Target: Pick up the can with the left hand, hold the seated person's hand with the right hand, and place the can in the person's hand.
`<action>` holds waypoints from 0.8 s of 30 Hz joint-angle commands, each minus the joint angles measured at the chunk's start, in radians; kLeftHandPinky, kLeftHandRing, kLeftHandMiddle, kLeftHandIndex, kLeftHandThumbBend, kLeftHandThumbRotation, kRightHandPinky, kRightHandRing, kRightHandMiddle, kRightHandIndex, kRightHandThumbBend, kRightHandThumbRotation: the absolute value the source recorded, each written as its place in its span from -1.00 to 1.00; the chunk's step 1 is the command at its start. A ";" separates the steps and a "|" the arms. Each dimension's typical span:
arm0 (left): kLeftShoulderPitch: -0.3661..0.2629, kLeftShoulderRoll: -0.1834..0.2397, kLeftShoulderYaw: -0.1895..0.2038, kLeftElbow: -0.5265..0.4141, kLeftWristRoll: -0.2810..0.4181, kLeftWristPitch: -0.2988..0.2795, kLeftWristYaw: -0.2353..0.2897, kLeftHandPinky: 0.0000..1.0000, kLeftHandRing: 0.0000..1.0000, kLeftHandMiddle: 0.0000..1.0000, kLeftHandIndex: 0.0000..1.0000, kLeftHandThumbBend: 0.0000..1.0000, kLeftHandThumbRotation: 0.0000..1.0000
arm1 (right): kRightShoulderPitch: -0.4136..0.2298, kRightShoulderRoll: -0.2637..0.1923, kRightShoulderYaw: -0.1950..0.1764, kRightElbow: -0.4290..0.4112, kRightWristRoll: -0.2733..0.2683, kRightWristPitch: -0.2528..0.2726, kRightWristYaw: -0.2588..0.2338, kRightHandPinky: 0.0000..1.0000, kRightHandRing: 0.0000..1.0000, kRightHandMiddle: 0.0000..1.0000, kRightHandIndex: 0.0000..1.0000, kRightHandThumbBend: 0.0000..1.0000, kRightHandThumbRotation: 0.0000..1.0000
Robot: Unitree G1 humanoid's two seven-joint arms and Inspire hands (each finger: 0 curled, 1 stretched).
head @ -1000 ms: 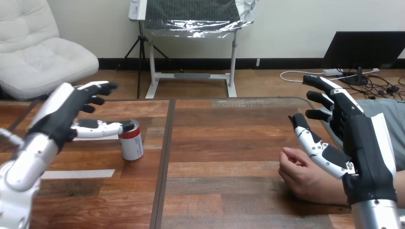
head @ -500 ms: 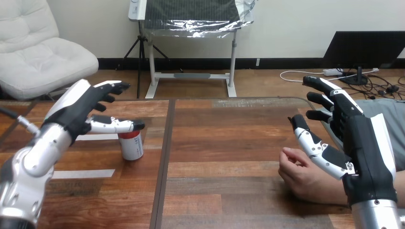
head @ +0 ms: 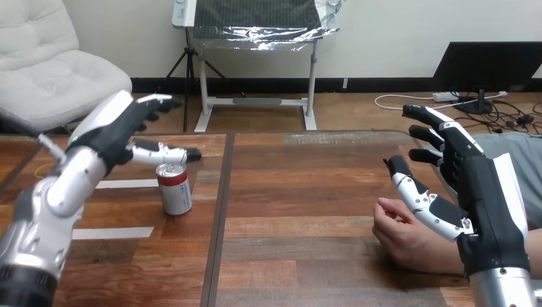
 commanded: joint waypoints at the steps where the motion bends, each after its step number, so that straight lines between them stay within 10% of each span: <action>1: -0.141 -0.004 -0.034 0.038 0.039 -0.003 0.061 0.47 0.64 0.70 0.69 0.70 -0.22 | -0.062 -0.025 -0.014 -0.030 -0.013 0.001 0.005 0.52 0.72 0.78 0.61 -0.20 -1.00; 24: -0.186 -0.002 -0.101 0.148 0.113 -0.091 0.234 0.38 0.54 0.59 0.65 0.73 -0.25 | -0.054 -0.024 -0.014 -0.045 -0.019 0.013 0.014 0.56 0.74 0.79 0.62 -0.19 -1.00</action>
